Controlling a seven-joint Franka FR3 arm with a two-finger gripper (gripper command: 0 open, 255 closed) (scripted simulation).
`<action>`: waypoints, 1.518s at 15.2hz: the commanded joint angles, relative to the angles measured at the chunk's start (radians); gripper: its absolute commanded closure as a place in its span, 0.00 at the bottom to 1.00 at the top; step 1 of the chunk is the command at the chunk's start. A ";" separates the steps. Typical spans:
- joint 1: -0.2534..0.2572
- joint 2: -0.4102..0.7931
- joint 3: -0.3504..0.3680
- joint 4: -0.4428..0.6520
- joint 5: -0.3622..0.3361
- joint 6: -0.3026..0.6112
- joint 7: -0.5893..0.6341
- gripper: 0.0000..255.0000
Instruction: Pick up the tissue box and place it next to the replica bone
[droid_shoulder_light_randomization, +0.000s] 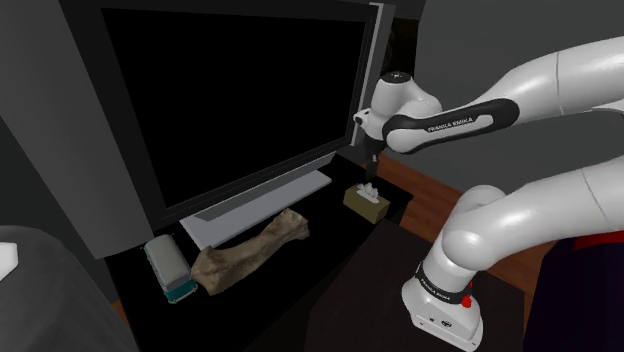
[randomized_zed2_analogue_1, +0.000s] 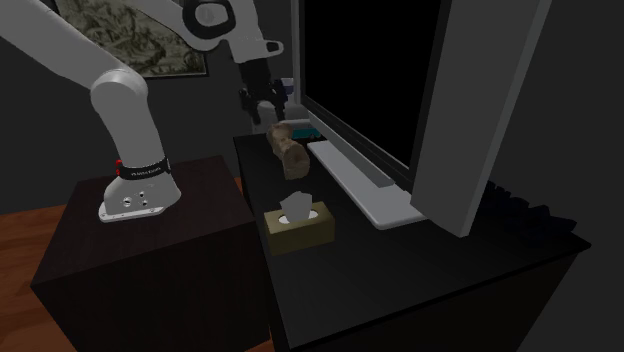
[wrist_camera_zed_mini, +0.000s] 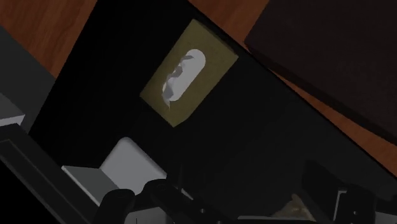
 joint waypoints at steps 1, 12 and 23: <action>-0.023 0.080 -0.047 -0.018 -0.068 0.113 -0.038 0.00; -0.137 0.637 -0.182 0.099 -0.437 0.643 -0.070 0.00; -0.138 0.930 -0.249 0.251 -0.681 0.837 0.138 0.00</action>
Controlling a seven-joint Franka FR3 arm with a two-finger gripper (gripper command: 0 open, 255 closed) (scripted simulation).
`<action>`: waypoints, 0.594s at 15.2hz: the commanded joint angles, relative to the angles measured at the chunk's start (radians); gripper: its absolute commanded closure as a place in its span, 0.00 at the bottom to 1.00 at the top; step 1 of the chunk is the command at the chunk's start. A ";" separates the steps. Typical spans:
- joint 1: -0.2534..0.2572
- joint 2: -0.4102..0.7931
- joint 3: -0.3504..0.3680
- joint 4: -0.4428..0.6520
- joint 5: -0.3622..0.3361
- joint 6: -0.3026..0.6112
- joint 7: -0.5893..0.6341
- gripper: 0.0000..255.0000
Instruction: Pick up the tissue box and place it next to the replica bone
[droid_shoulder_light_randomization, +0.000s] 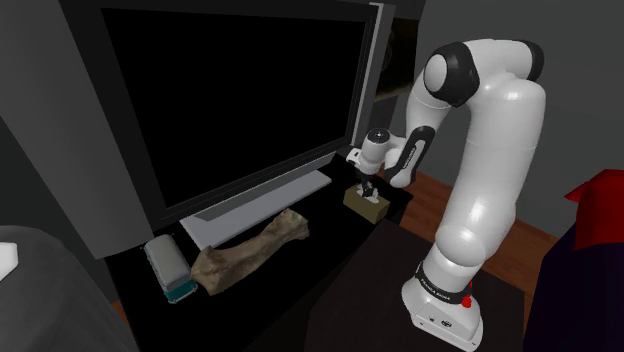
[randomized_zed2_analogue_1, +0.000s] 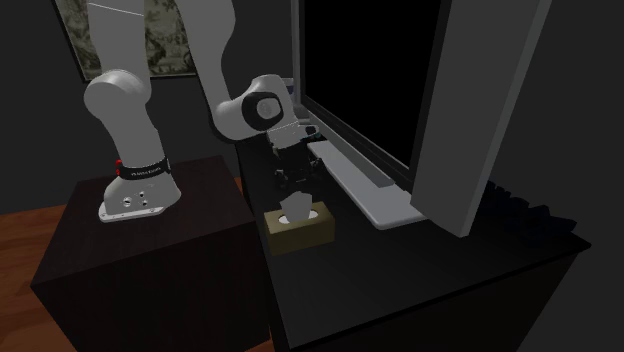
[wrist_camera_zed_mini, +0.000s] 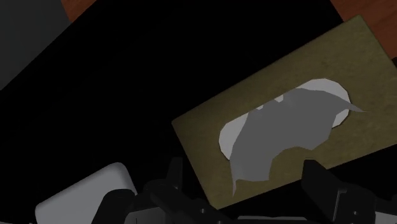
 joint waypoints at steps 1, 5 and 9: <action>0.002 0.011 -0.006 0.005 -0.013 0.009 0.013 0.00; 0.003 0.011 -0.006 0.005 -0.013 0.009 0.013 0.00; 0.003 0.011 -0.006 0.005 -0.013 0.008 0.013 1.00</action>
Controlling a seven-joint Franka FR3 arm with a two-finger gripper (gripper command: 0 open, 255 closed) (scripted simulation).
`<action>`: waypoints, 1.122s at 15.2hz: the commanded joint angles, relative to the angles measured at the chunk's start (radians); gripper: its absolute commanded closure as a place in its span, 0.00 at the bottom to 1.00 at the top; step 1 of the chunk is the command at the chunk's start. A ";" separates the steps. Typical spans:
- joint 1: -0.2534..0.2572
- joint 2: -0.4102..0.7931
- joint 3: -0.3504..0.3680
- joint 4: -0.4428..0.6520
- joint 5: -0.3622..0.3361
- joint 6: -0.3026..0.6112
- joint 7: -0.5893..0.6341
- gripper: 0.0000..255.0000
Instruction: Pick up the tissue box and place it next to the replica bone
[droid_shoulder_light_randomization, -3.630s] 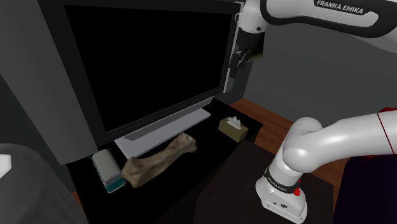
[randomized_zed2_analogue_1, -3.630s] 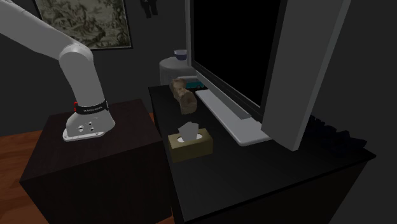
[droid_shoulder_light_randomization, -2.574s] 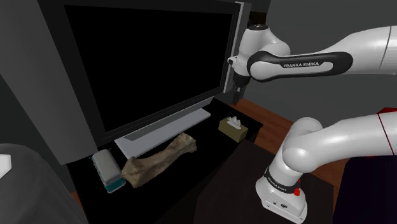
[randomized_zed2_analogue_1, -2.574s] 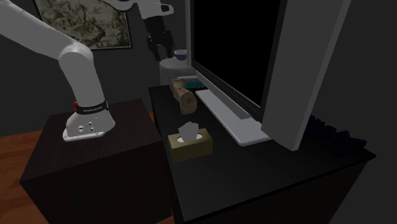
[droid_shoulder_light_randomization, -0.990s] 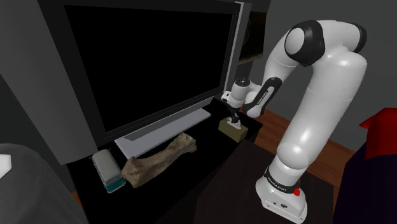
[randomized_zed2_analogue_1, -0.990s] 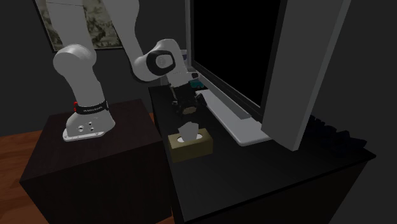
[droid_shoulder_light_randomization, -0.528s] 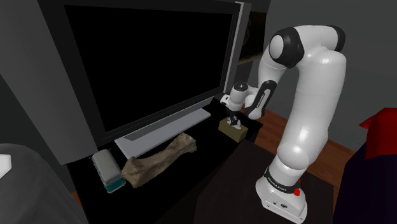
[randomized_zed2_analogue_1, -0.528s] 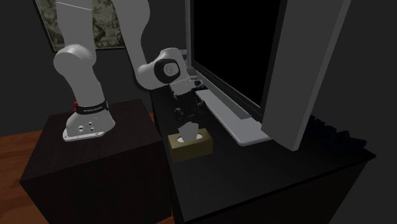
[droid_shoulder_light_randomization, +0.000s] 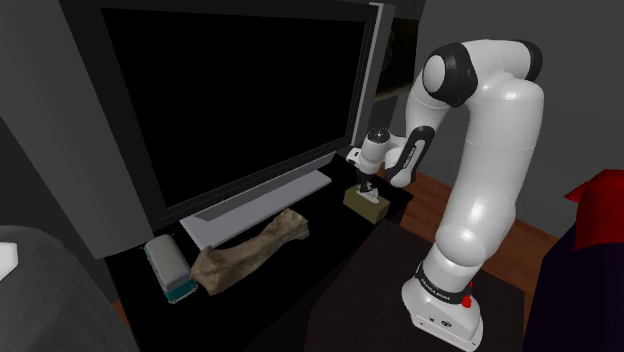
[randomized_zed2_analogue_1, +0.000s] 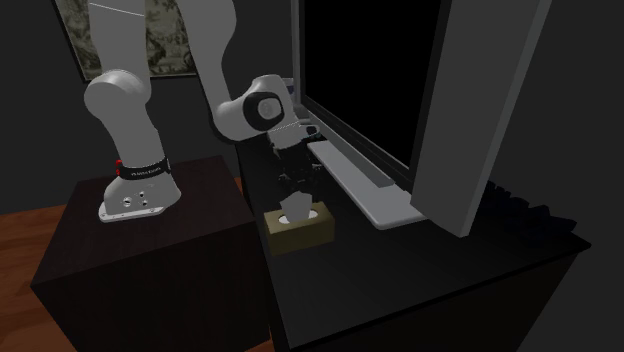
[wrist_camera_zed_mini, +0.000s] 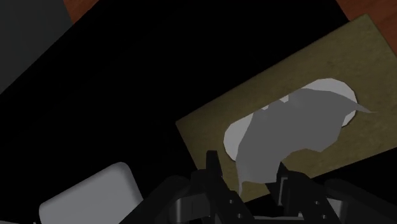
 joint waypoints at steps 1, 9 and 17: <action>0.000 0.003 0.000 -0.004 -0.001 -0.002 0.000 1.00; -0.012 -0.019 0.015 -0.015 0.032 -0.017 -0.039 1.00; -0.063 -0.179 0.094 -0.075 0.262 -0.129 -0.288 1.00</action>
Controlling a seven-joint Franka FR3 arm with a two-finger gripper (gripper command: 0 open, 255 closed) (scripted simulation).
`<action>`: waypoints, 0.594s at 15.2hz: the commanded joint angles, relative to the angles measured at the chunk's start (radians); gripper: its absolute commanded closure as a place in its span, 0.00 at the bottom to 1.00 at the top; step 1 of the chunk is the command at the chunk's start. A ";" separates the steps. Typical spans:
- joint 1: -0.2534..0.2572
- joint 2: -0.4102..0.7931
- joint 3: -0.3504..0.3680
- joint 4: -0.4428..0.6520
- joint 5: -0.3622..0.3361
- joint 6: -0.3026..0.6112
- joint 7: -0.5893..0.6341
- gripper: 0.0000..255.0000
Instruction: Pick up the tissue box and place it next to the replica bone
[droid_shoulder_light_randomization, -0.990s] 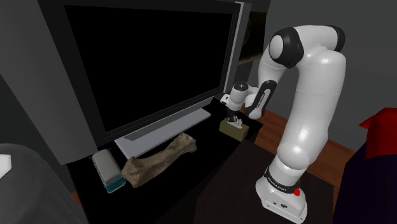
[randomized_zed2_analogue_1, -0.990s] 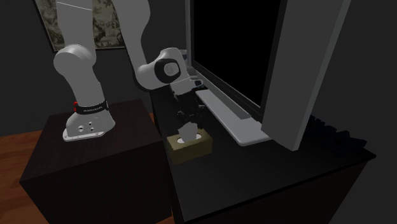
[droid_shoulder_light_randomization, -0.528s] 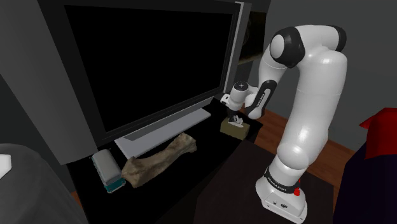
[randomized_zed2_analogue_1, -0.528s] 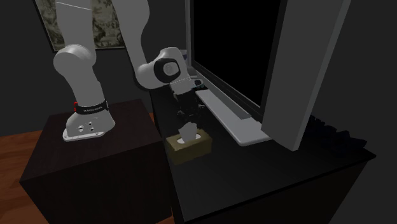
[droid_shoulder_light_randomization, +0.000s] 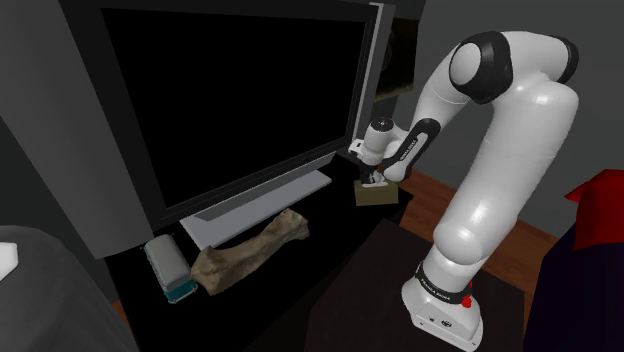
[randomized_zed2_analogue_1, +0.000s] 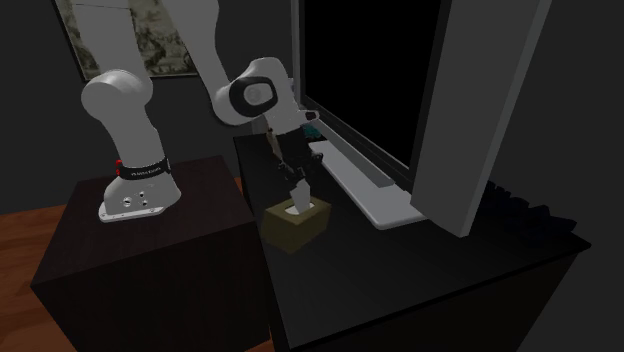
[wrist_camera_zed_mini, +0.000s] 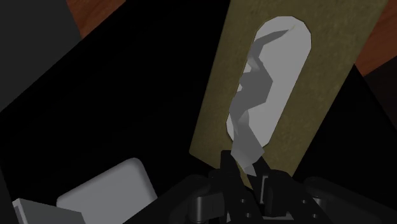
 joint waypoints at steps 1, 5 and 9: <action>-0.002 -0.036 0.012 -0.011 0.049 -0.029 -0.049 1.00; 0.004 -0.107 0.021 -0.024 0.132 -0.087 -0.135 1.00; 0.017 -0.173 0.024 -0.029 0.195 -0.149 -0.202 1.00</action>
